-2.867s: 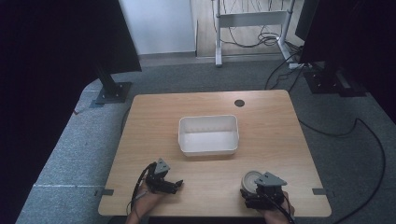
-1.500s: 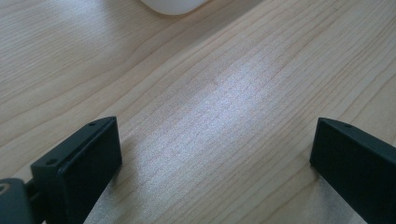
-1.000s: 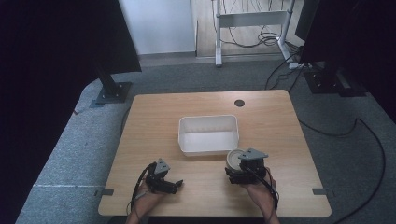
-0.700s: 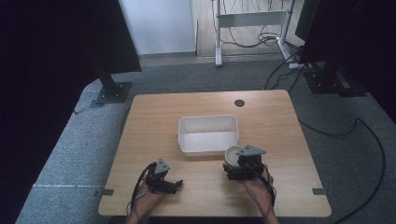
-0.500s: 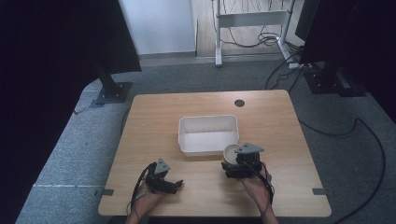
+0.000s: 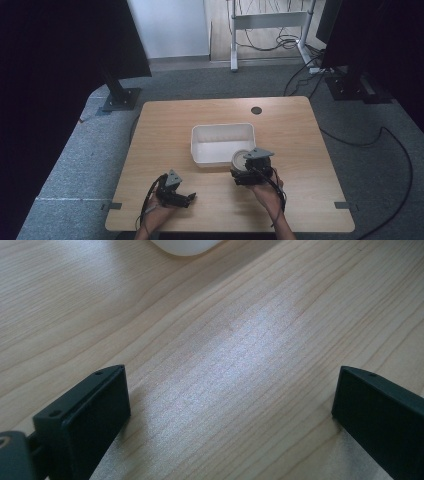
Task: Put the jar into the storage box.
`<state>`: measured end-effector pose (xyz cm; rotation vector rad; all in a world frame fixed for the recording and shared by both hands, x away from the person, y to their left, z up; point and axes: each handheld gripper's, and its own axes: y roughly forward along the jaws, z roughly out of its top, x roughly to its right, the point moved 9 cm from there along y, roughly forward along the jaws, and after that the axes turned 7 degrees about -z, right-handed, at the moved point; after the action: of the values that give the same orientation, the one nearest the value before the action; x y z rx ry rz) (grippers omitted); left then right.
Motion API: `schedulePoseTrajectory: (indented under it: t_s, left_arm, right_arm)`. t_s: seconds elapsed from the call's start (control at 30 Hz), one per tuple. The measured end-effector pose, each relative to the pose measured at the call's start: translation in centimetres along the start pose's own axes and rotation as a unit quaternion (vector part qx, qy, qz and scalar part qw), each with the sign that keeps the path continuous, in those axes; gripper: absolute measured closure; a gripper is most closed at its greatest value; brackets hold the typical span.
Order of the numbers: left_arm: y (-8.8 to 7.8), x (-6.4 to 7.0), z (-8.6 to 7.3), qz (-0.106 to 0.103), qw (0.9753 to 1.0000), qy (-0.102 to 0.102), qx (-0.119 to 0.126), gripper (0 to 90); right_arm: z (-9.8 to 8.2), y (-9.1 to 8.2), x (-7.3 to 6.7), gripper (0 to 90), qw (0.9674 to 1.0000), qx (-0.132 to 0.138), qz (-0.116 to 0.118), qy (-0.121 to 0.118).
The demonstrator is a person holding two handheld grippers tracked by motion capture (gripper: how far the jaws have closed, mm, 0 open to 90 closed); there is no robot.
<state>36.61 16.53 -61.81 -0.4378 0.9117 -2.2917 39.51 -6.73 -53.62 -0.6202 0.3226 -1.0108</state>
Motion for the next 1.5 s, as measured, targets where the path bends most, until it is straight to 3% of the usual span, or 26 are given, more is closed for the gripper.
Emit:
schedulePoseTrajectory:
  t_s: [0.57,1.5]
  left_arm:
    - [0.0,0.0,0.0,0.000,1.0000,0.000,-0.001,1.7]
    - [0.0,0.0,0.0,0.000,1.0000,0.000,0.000,1.7]
  right_arm:
    - [2.4,2.0,-0.4,9.5,1.0000,0.005,-0.001,-0.006]
    - [4.7,5.0,0.5,9.5,0.9998,0.007,-0.020,0.002]
